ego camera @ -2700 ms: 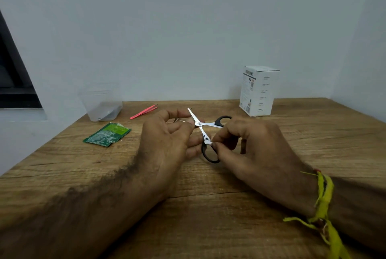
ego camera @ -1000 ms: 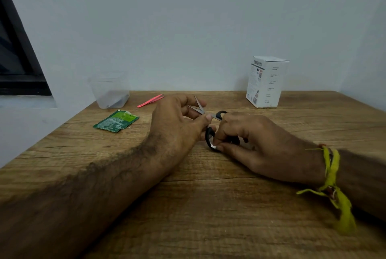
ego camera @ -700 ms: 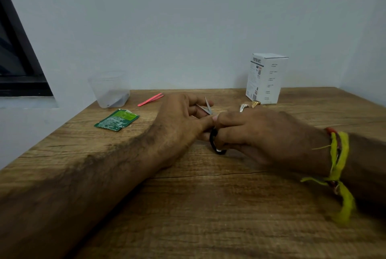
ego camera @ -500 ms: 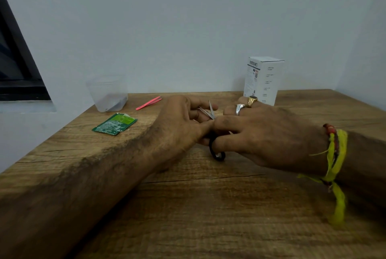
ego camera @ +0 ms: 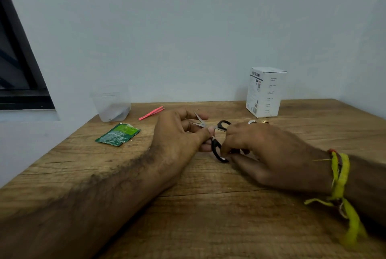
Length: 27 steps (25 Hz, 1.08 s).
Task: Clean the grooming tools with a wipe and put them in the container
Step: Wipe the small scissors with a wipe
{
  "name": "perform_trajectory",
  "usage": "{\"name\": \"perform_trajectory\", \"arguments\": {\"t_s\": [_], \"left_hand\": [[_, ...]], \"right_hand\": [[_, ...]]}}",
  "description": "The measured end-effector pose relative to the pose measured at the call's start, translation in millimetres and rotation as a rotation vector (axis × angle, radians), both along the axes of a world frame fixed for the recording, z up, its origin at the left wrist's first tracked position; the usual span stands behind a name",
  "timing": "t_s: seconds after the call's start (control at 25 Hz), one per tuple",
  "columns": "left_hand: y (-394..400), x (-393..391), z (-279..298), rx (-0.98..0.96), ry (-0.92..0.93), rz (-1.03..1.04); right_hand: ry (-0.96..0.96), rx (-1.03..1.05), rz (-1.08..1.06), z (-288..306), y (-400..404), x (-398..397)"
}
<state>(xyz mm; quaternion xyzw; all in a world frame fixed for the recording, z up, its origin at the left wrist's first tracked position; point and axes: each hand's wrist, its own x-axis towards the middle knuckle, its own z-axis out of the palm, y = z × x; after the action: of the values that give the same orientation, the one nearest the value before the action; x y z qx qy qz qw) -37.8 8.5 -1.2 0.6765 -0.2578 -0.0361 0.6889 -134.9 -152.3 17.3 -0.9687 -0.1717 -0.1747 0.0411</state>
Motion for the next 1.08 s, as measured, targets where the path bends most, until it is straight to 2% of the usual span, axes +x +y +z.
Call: {"name": "perform_trajectory", "arguments": {"t_s": [0.24, 0.48, 0.68, 0.76, 0.88, 0.96, 1.08], "left_hand": [[0, -9, 1, -0.135, 0.074, 0.09], [-4, -21, 8, -0.158, -0.083, 0.178], [-5, -25, 8, -0.139, -0.162, 0.197], [-5, -25, 8, -0.106, -0.187, 0.21], [-5, -23, 8, -0.069, -0.185, 0.225], [-4, -22, 9, -0.05, -0.161, 0.22], [0, -21, 9, -0.003, -0.134, 0.211]], "right_hand": [[0.092, 0.594, -0.229, -12, 22, 3], [0.103, 1.133, -0.389, -8, 36, 1], [0.148, 1.439, -0.5, -1, 35, 3], [0.153, 1.491, -0.518, 0, 33, 5], [0.155, 1.437, -0.497, -2, 31, 6], [0.133, 1.318, -0.402, -5, 32, 4], [0.124, 0.963, -0.233, -8, 28, 2]]}}
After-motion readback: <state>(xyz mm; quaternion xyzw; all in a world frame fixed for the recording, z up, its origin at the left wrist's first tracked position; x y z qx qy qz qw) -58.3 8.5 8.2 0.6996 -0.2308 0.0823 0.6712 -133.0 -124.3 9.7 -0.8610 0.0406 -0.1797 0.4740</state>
